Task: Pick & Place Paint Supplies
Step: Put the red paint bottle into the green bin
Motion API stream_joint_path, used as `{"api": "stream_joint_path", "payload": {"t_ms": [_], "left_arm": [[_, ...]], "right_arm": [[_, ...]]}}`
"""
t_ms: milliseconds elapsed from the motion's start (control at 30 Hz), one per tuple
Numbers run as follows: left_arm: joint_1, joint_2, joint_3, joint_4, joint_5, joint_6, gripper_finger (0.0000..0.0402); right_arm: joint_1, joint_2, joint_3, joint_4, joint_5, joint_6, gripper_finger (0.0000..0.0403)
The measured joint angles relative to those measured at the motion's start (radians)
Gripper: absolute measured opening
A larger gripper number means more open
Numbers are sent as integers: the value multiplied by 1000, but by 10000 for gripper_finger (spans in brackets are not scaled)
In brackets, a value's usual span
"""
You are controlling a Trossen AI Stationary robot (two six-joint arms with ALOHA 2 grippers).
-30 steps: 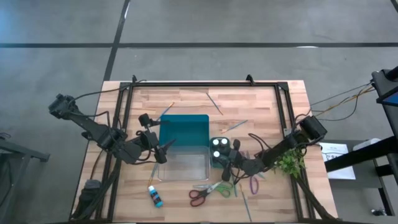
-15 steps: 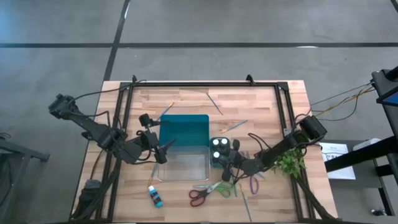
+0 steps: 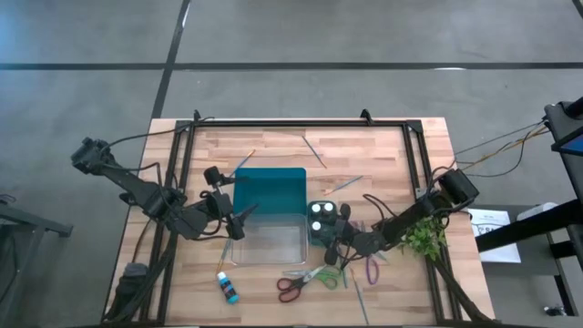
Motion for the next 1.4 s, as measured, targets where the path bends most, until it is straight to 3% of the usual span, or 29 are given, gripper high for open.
{"api": "stream_joint_path", "payload": {"t_ms": [200,1400], "left_arm": [[0,0,0,0,9,-2,351],[0,0,-1,-9,34,-8,351]], "right_arm": [[0,0,0,0,0,0,219],[3,0,0,17,2,-16,222]]}}
